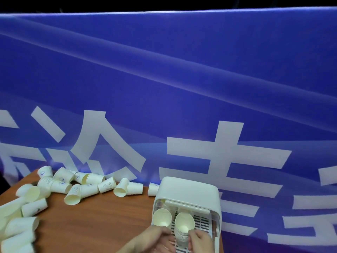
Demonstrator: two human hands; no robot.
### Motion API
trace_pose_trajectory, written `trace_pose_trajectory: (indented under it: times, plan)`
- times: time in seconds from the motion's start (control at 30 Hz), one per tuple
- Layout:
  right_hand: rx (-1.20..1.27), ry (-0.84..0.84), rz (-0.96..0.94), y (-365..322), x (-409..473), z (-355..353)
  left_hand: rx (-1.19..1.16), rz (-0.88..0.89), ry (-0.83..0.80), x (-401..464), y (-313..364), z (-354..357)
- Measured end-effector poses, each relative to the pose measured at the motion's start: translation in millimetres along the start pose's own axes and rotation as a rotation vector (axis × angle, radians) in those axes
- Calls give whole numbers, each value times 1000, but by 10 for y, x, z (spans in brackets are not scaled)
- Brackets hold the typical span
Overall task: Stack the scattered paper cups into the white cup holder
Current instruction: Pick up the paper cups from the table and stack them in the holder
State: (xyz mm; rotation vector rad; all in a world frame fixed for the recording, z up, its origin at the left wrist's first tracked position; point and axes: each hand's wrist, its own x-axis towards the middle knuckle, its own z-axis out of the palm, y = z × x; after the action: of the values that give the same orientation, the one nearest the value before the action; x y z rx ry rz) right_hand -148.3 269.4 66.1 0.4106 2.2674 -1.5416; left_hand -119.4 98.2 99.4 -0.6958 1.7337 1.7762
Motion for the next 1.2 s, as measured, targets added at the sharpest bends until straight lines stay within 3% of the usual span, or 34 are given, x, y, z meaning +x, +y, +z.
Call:
trace_pose_trajectory:
  times: [0.1, 0.17, 0.3, 0.4, 0.77, 1.2]
  plan:
    - [-116, -181, -141, -257, -128, 131, 180, 51, 85, -148, 206, -349]
    - [-178, -255, -242, -509, -226, 217, 282, 101, 227, -278, 392, -594]
    - [-295, -273, -382, -1121, -376, 450, 383, 204, 495, -525, 731, -1091]
    - [-395, -246, -466, -1503, -441, 688, 487, 250, 587, -716, 857, -1402]
    - [-604, -331, -603, -2076, -676, 1960, 1149, 30, 808, -1542, 306, -3048]
    - [-869, -541, -732, -2163, -1258, 3959, 1094, -131, 866, -2021, -820, -4707]
